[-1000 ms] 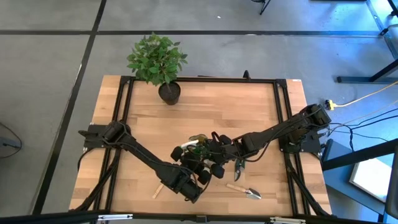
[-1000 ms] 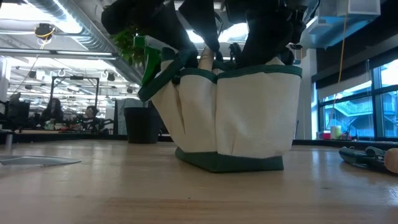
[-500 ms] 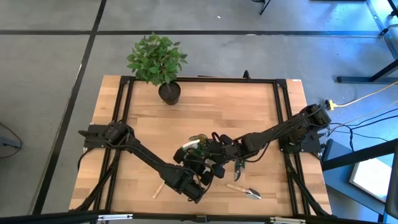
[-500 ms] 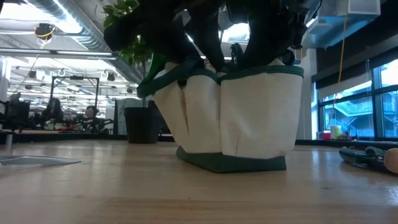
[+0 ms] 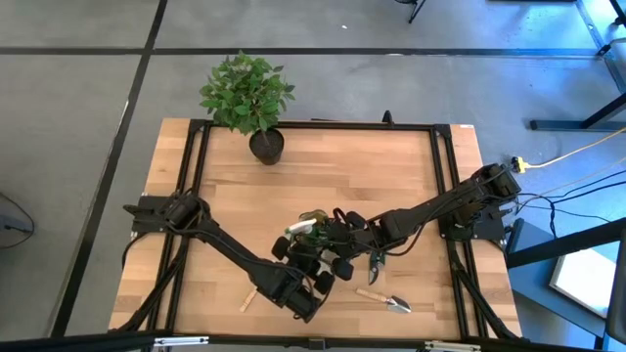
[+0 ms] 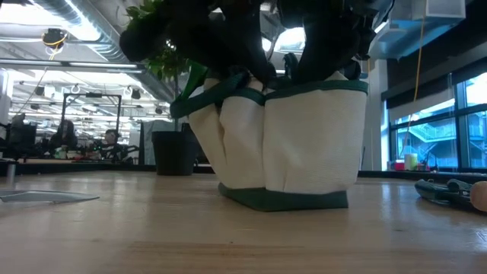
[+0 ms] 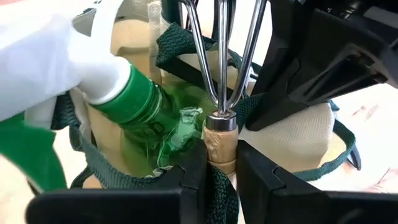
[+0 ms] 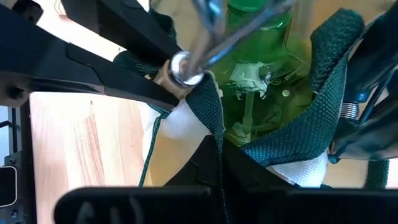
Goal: Pick & Place Garden tools in Gardening bag
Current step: Put the brown hand rake into the brown gardening bag
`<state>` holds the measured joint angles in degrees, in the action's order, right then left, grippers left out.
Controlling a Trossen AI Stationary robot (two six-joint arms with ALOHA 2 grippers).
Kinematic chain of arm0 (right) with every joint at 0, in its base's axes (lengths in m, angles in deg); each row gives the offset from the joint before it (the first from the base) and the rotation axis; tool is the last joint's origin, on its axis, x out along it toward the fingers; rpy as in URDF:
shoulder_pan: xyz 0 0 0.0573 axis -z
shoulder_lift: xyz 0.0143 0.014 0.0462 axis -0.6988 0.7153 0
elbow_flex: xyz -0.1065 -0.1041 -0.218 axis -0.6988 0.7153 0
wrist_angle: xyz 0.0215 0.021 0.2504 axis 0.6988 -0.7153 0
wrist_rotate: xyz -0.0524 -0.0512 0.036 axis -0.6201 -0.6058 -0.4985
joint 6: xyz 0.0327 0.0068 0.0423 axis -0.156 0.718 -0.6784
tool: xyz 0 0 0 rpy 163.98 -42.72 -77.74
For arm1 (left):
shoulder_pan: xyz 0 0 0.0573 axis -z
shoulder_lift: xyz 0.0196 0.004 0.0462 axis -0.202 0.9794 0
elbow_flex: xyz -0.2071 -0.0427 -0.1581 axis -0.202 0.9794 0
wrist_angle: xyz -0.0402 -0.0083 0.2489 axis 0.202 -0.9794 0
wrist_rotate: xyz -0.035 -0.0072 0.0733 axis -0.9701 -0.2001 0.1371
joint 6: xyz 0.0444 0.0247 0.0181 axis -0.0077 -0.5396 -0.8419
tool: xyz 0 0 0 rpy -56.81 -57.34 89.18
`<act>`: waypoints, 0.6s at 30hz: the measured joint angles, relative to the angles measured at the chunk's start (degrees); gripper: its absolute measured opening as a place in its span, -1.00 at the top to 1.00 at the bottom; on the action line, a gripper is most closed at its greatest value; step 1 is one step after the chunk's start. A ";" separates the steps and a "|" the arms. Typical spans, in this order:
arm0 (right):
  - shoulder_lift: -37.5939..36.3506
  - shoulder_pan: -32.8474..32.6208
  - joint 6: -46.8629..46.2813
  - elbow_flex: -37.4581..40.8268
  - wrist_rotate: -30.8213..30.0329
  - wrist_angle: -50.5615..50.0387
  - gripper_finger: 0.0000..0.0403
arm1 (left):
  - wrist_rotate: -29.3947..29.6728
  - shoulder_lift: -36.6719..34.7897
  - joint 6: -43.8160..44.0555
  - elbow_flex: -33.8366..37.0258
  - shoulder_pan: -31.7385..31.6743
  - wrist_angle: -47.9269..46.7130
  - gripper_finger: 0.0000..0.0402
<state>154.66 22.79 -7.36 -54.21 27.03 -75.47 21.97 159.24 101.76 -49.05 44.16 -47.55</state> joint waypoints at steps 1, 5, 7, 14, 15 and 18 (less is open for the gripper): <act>0.00 0.00 0.00 0.00 -0.11 -0.06 0.99 | 0.23 0.00 0.60 0.00 0.17 -0.18 0.74; 0.00 0.04 0.00 -0.02 -0.17 -0.26 0.99 | 1.11 0.00 2.29 0.00 0.53 -0.45 0.74; 0.00 0.02 0.00 0.00 -0.36 -0.42 0.99 | 1.25 0.00 2.53 0.00 0.51 -0.43 0.74; 0.00 0.08 -1.51 0.24 -2.66 -0.15 0.99 | 1.68 0.31 2.55 -0.03 0.49 -1.38 0.74; 0.00 0.11 -2.06 0.61 -2.95 0.23 0.99 | 1.63 0.61 2.55 -0.07 0.52 -1.41 0.74; 0.00 0.15 -2.57 1.87 -3.12 2.17 0.99 | 0.92 1.65 2.65 -0.11 0.74 -1.43 0.74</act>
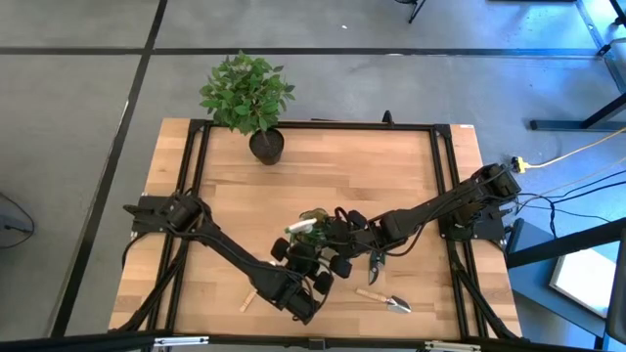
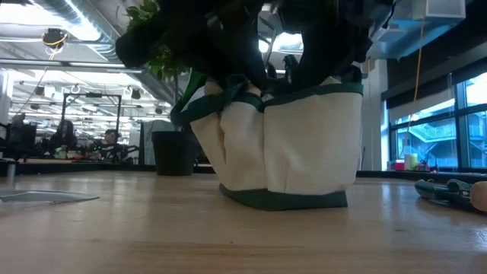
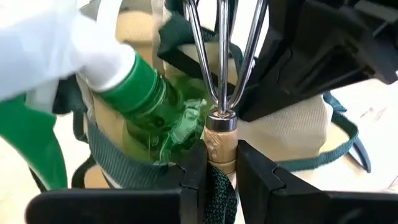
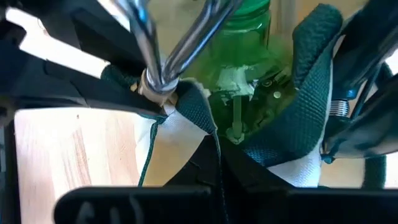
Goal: Pick & Place Garden tools in Gardening bag
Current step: Put the brown hand rake into the brown gardening bag
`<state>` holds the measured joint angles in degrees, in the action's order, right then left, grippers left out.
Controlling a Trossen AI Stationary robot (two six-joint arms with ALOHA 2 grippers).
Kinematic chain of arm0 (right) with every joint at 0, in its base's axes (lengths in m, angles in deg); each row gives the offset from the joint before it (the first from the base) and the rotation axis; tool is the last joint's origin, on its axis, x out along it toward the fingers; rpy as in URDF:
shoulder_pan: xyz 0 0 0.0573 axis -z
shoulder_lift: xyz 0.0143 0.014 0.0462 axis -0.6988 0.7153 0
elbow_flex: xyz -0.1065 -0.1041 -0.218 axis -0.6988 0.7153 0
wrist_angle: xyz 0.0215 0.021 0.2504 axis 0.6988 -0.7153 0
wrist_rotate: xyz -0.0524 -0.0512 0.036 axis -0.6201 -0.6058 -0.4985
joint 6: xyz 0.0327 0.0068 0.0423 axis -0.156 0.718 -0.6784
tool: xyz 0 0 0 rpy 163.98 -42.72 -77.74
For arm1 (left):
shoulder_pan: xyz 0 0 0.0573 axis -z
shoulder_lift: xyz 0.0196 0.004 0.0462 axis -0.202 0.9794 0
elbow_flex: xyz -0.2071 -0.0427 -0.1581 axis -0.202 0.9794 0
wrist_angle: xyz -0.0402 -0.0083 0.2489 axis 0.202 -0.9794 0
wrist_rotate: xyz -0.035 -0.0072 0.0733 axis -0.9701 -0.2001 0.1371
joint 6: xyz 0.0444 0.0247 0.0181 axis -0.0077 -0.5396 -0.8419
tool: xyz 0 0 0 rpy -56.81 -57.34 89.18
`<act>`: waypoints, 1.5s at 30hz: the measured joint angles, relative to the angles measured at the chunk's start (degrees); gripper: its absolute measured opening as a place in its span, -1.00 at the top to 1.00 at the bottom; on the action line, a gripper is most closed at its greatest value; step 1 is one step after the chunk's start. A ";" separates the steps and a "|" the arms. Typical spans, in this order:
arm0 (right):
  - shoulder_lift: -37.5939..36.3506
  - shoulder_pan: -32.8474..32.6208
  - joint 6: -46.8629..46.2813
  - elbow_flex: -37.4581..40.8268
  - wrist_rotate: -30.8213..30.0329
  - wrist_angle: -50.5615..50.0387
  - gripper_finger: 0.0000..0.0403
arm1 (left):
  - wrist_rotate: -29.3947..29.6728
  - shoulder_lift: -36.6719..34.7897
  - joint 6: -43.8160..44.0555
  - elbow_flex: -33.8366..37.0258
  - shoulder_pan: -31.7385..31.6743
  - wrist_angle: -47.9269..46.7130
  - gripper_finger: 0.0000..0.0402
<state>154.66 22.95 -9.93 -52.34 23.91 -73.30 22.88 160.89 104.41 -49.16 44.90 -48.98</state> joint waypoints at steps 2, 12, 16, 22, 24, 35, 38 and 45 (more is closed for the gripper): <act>0.00 0.00 -0.23 0.69 0.01 0.80 0.99 | -0.35 0.72 0.44 -0.04 0.22 0.01 0.74; 0.00 0.00 -0.41 1.12 -0.16 1.39 0.99 | -0.57 1.19 2.07 0.00 1.41 0.22 0.74; 0.00 0.00 -0.40 1.12 -0.15 1.41 0.99 | -0.21 1.21 2.92 0.04 1.85 0.07 0.70; 0.00 0.00 -0.40 1.19 -0.46 1.17 1.00 | -0.83 1.32 3.29 -0.14 2.39 -0.20 0.49; 0.00 0.00 -0.36 1.19 -0.82 0.92 1.00 | -1.66 1.32 2.84 -0.85 2.76 -0.63 0.47; 0.00 0.13 0.30 1.25 -1.69 0.79 1.00 | -1.32 1.49 6.33 -5.35 4.50 -5.85 0.44; 0.00 0.11 2.00 1.25 -1.35 1.00 1.00 | 1.38 1.50 6.53 -8.04 5.36 -9.48 0.44; 0.00 0.00 6.05 1.19 3.75 1.21 0.97 | 7.57 1.41 8.44 -14.66 5.76 -21.28 0.44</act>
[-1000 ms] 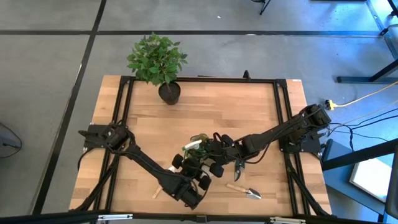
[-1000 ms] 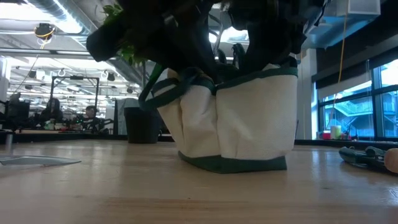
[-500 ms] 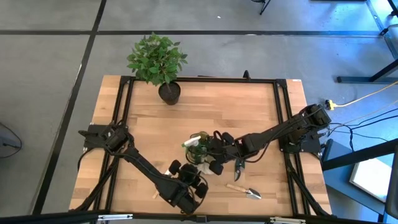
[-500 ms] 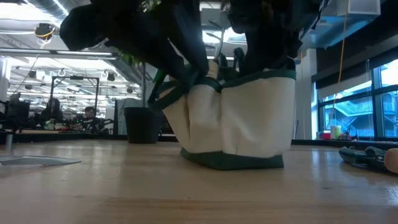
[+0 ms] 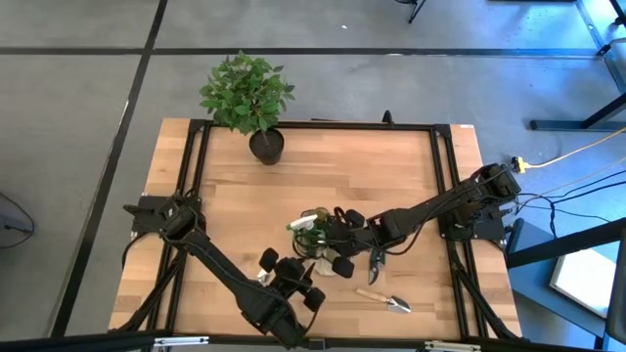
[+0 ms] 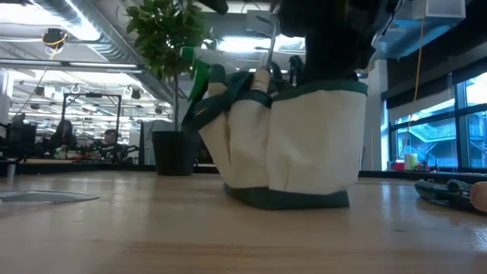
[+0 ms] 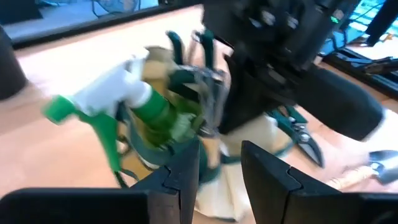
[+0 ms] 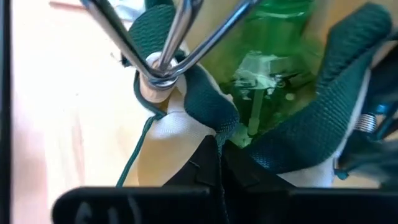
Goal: Pick & Place Garden tools in Gardening bag
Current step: Put the brown hand rake into the brown gardening bag
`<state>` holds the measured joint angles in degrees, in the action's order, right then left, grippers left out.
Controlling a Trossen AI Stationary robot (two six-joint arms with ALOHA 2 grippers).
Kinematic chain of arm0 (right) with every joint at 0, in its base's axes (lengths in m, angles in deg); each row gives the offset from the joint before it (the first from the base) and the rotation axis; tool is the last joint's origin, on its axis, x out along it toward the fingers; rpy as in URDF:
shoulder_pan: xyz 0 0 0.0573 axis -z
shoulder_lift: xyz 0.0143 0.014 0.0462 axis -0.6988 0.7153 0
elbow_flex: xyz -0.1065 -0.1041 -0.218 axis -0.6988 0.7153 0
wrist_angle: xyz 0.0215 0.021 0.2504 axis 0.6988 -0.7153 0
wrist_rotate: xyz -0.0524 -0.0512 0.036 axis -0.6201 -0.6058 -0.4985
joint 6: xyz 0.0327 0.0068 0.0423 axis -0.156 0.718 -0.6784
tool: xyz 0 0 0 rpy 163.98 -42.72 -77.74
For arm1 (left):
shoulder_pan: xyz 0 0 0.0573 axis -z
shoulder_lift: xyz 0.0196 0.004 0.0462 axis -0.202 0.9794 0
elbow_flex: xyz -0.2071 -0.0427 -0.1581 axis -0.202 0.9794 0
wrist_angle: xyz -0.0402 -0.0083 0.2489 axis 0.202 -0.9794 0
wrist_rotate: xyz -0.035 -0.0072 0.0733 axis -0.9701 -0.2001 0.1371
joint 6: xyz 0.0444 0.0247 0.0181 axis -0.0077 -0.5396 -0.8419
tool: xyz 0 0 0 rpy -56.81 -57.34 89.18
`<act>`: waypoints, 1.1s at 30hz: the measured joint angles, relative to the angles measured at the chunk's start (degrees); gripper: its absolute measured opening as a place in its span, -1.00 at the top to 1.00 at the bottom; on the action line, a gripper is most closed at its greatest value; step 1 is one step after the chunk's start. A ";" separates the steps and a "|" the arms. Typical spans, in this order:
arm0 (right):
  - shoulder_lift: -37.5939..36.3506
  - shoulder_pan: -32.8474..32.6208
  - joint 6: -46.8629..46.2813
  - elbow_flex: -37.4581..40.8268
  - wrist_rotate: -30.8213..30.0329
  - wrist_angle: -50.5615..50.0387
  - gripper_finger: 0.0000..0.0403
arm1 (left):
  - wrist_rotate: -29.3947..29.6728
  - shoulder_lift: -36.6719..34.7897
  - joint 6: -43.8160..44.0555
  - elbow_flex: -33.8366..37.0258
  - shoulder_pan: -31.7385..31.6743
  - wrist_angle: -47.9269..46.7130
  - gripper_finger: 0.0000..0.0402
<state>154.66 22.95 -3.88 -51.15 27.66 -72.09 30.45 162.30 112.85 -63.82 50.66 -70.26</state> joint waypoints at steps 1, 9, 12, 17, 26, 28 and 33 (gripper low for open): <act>0.00 -0.02 0.07 0.00 0.43 0.00 0.95 | 0.04 -0.02 0.00 -0.33 -0.10 -1.20 0.44; 0.00 -0.14 2.96 0.00 2.71 3.37 0.42 | -0.78 -0.02 5.72 -0.50 0.23 -5.64 0.44; 0.00 -0.26 3.94 -0.04 2.81 4.96 0.12 | 0.12 -0.02 9.22 -0.50 0.84 -7.81 0.43; 0.00 -0.26 6.01 -0.08 3.68 6.55 -0.15 | 0.17 -0.04 8.98 -0.48 1.42 -8.42 0.43; 0.00 -0.48 8.21 -4.71 5.76 4.94 -0.02 | -3.05 0.35 12.73 -0.15 3.48 -8.41 0.43; 0.00 -0.63 9.39 -6.08 5.75 5.08 0.03 | -3.60 0.58 15.79 0.59 4.22 -8.48 0.42; 0.00 -0.74 10.73 -7.76 5.74 4.40 0.11 | -3.14 0.68 24.02 1.61 6.18 -7.32 0.33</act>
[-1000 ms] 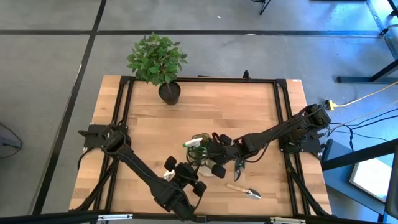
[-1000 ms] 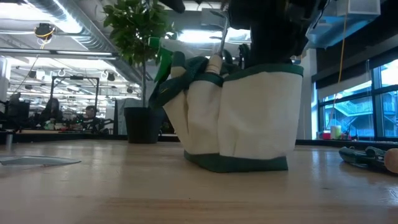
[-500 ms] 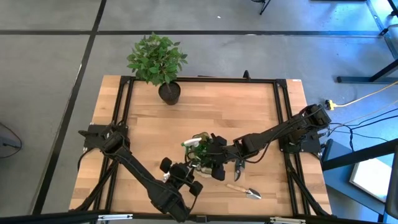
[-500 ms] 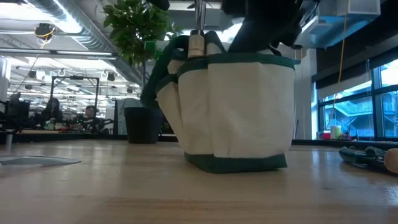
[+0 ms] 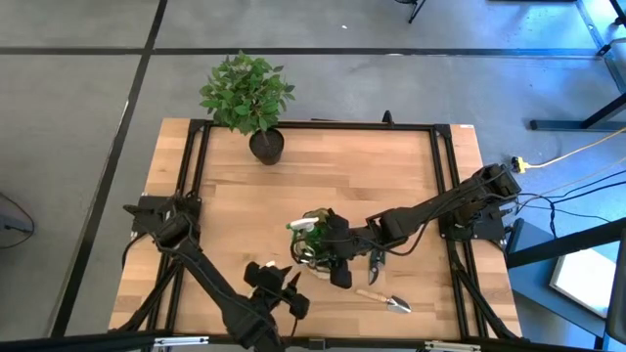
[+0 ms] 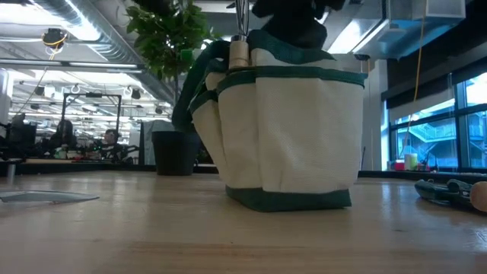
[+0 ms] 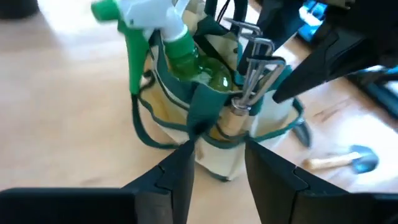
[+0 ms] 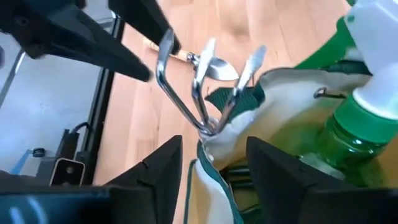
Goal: Pick & Place Garden tools in Gardening bag
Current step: Put the brown hand rake into the brown gardening bag
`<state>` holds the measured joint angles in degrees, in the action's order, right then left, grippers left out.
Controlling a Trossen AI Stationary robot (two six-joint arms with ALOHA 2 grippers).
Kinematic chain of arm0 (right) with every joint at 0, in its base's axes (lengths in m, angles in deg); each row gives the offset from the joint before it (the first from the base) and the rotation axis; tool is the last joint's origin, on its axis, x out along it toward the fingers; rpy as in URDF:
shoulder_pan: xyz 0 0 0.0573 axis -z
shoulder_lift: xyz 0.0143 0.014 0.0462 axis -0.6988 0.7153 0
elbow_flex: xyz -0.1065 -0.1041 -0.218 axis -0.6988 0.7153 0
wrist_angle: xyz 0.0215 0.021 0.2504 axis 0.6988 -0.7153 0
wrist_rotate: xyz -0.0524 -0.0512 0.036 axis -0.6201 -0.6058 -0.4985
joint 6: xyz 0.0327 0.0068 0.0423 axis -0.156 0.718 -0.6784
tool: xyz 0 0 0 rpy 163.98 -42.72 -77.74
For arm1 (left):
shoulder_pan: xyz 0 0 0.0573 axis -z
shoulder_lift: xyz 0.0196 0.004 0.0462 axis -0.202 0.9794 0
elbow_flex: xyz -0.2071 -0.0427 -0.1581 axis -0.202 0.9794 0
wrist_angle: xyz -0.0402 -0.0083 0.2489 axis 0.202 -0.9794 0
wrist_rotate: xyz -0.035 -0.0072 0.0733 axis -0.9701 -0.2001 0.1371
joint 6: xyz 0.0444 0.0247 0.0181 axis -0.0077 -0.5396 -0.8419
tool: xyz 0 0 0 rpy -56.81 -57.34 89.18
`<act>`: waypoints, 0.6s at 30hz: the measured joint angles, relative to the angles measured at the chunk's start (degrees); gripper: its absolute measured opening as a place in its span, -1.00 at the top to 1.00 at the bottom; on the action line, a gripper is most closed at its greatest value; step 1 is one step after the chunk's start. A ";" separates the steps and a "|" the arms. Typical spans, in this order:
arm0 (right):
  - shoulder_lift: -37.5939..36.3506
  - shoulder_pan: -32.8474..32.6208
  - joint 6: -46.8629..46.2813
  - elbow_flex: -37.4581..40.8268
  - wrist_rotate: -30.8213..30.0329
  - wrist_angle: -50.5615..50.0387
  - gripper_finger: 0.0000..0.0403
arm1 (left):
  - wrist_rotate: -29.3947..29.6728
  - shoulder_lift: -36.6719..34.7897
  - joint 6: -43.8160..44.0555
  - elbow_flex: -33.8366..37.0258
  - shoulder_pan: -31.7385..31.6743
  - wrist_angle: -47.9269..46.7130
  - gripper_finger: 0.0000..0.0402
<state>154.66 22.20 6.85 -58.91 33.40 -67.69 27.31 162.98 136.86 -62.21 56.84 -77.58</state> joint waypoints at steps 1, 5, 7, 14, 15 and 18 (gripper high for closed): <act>0.00 0.00 -0.01 -0.10 0.00 -0.63 0.12 | 0.69 0.02 1.56 0.05 0.40 1.06 0.30; 0.00 0.00 -0.03 -0.10 1.13 -2.99 0.14 | 4.52 1.02 3.13 0.03 1.71 11.69 0.17; 0.00 0.00 0.00 -0.10 1.31 -3.33 0.14 | 5.27 1.81 1.06 0.03 1.82 17.10 0.12; 0.00 -0.04 -0.03 -0.10 1.11 -3.42 0.14 | 7.73 2.78 -3.86 0.03 -0.25 16.39 0.12; 0.00 -0.04 -0.04 -0.10 1.01 -3.61 0.14 | 8.50 2.78 -5.44 0.03 -0.41 16.18 0.13; 0.00 -0.04 -0.07 -0.10 0.85 -4.00 0.14 | 9.56 3.16 -8.05 -0.04 -0.97 14.29 0.19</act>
<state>154.66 22.16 6.79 -59.02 34.25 -71.70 36.87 166.14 128.82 -62.25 55.87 -63.29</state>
